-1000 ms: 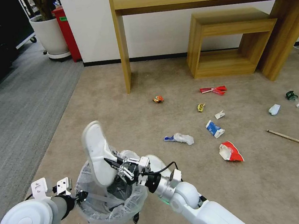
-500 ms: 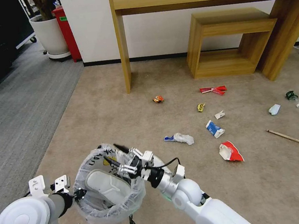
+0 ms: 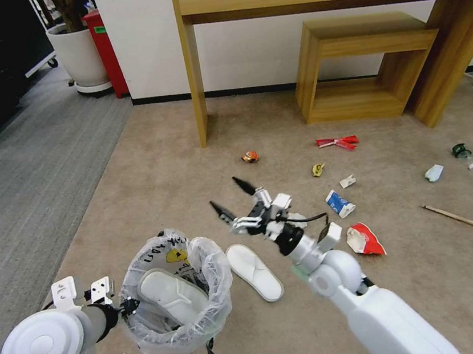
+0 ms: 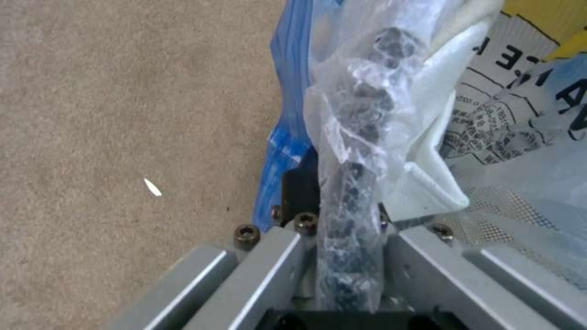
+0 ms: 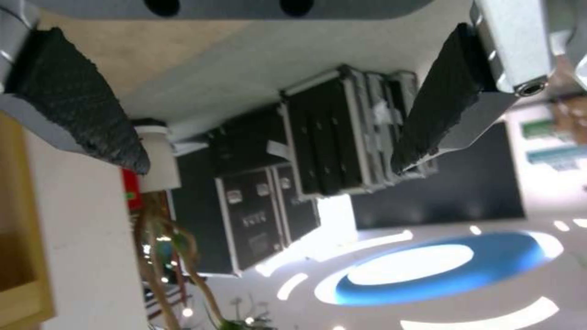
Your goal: Pick up the trash bin and place the garbage on the floor into it.
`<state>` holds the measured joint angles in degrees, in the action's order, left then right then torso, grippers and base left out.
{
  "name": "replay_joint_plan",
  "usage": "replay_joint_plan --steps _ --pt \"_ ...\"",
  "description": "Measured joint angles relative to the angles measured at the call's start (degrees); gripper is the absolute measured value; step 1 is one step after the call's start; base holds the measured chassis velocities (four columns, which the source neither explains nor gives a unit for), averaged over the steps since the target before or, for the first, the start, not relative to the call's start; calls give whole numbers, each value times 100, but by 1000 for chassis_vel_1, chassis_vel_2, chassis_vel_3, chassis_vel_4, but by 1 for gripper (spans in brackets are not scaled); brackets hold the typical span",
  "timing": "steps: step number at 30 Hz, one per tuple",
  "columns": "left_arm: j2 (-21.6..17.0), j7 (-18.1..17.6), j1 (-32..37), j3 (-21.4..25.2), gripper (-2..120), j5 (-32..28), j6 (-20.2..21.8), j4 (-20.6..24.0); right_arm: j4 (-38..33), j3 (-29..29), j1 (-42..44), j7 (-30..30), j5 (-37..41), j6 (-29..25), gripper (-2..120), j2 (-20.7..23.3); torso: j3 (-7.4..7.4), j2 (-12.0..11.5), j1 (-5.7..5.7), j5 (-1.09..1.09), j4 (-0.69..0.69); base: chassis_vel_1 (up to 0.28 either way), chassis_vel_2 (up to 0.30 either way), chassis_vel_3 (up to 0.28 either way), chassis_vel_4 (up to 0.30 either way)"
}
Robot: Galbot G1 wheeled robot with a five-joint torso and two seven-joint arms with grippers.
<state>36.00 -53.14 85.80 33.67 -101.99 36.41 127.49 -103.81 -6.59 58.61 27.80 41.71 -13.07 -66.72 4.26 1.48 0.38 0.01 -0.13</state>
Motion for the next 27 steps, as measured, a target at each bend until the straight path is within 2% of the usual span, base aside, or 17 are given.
replay_joint_plan --steps 9,16,20,27 --pt "-259 79 14 301 0 -154 16 123 45 -668 321 -406 -405 141 100 402 0 0 0 0 0 0 0 0 0" --pt "-369 95 1 357 0 -194 16 176 122 -1062 533 -666 -687 232 100 471 0 0 0 0 1 0 0 0 0" --pt "-395 119 71 437 0 -190 26 229 95 -1377 764 -1288 -900 670 100 725 0 1 0 -1 0 0 0 0 0" --pt "-543 71 33 549 0 -300 26 265 326 -1518 896 -1710 -864 1054 100 1009 0 0 0 -1 1 0 0 0 0"
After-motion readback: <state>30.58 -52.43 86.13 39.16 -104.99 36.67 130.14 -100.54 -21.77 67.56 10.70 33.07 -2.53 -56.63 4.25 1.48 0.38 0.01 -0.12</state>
